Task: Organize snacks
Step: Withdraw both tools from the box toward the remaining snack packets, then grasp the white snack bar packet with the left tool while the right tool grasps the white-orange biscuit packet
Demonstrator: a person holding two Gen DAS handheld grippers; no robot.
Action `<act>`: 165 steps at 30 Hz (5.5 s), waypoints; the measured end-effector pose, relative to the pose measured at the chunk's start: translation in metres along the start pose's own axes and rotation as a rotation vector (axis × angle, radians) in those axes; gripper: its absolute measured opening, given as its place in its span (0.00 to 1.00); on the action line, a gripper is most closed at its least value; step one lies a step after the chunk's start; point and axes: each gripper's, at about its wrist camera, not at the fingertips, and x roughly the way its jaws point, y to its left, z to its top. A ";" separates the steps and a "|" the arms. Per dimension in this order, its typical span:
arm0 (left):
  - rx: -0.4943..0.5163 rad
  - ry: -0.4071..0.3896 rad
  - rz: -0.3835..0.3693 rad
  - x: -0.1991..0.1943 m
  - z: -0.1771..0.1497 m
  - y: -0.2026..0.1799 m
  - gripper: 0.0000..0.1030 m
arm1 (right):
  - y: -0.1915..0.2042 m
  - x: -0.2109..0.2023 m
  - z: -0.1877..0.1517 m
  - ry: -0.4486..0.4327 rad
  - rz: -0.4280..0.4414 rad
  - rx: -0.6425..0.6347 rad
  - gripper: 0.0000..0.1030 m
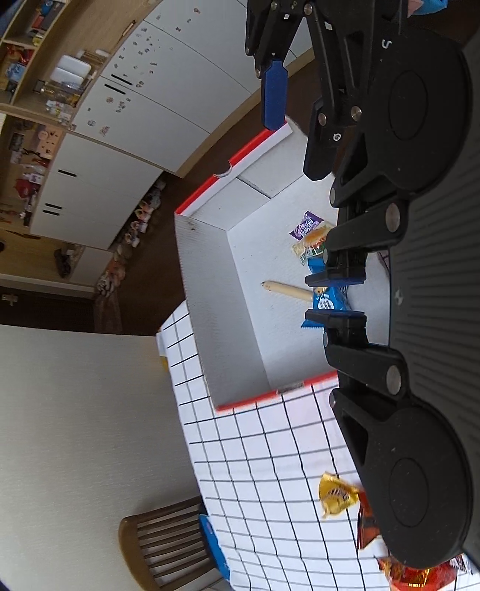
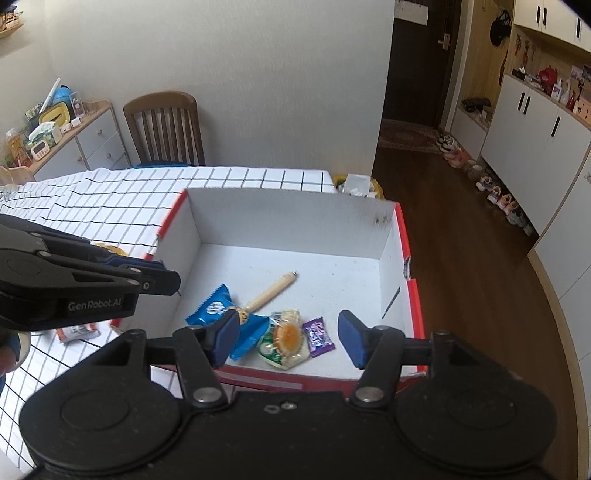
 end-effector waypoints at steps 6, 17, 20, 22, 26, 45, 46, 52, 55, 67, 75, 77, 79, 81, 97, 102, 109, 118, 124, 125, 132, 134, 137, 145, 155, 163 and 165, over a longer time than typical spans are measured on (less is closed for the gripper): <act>0.006 -0.030 -0.030 -0.028 -0.011 0.019 0.11 | 0.023 -0.018 0.000 -0.031 0.004 0.020 0.61; -0.013 -0.084 -0.039 -0.079 -0.039 0.075 0.12 | 0.077 -0.039 0.001 -0.077 0.017 0.052 0.72; -0.030 -0.096 -0.046 -0.093 -0.048 0.095 0.12 | 0.092 -0.043 0.001 -0.089 0.030 0.061 0.75; -0.033 -0.107 -0.045 -0.101 -0.055 0.107 0.12 | 0.103 -0.046 0.001 -0.101 0.037 0.062 0.78; -0.051 -0.117 -0.039 -0.116 -0.068 0.133 0.18 | 0.125 -0.050 0.002 -0.118 0.054 0.062 0.82; -0.084 -0.220 0.010 -0.154 -0.138 0.216 0.82 | 0.200 -0.040 -0.007 -0.151 0.135 0.066 1.00; -0.084 -0.213 0.007 -0.152 -0.142 0.219 0.82 | 0.203 -0.038 -0.008 -0.152 0.141 0.064 1.00; -0.077 -0.183 0.027 -0.143 -0.164 0.231 0.82 | 0.220 -0.024 -0.013 -0.139 0.137 0.030 1.00; -0.082 -0.166 0.029 -0.135 -0.172 0.239 0.82 | 0.226 -0.014 -0.015 -0.120 0.141 0.030 1.00; 0.009 -0.081 -0.018 -0.099 -0.198 0.266 0.82 | 0.245 0.035 -0.026 -0.015 0.135 -0.022 1.00; 0.109 -0.069 0.000 -0.082 -0.202 0.263 0.82 | 0.251 0.068 -0.026 0.046 0.126 -0.058 0.98; 0.124 -0.062 0.004 -0.076 -0.202 0.263 0.82 | 0.252 0.076 -0.026 0.056 0.123 -0.066 0.98; 0.146 -0.057 0.012 -0.071 -0.203 0.261 0.82 | 0.252 0.084 -0.025 0.067 0.119 -0.075 0.97; 0.169 -0.049 0.013 -0.066 -0.202 0.260 0.82 | 0.254 0.092 -0.024 0.080 0.118 -0.089 0.97; 0.436 0.020 0.069 -0.031 -0.201 0.240 0.58 | 0.283 0.140 -0.024 0.130 0.118 -0.359 0.82; 0.480 0.031 0.093 -0.027 -0.205 0.234 0.56 | 0.279 0.148 -0.023 0.142 0.116 -0.357 0.73; 0.455 0.043 0.135 -0.025 -0.200 0.233 0.29 | 0.280 0.146 -0.025 0.123 0.129 -0.356 0.58; 0.331 0.074 0.132 -0.030 -0.195 0.235 0.19 | 0.276 0.132 -0.031 0.116 0.140 -0.296 0.48; 0.209 0.083 0.136 -0.037 -0.195 0.233 0.19 | 0.272 0.112 -0.039 0.098 0.135 -0.251 0.46; 0.176 0.089 0.130 -0.038 -0.195 0.234 0.19 | 0.270 0.107 -0.041 0.095 0.134 -0.242 0.46; -0.035 0.122 0.110 -0.044 -0.199 0.243 0.18 | 0.259 0.076 -0.048 0.078 0.123 -0.187 0.46; -0.074 0.123 0.097 -0.049 -0.200 0.242 0.18 | 0.256 0.066 -0.051 0.073 0.130 -0.175 0.46; -0.129 0.120 0.081 -0.057 -0.201 0.241 0.16 | 0.254 0.052 -0.053 0.067 0.126 -0.171 0.46; -0.152 0.118 0.077 -0.072 -0.202 0.221 0.11 | 0.240 0.019 -0.057 0.058 0.135 -0.134 0.46; -0.208 0.126 0.073 -0.072 -0.194 0.218 0.12 | 0.214 0.000 -0.062 0.054 0.165 -0.109 0.46; -0.185 0.195 0.088 -0.048 -0.195 0.213 0.37 | 0.199 -0.004 -0.067 0.052 0.179 -0.074 0.46; -0.213 0.194 0.079 -0.047 -0.198 0.217 0.58 | 0.196 -0.006 -0.068 0.051 0.179 -0.068 0.46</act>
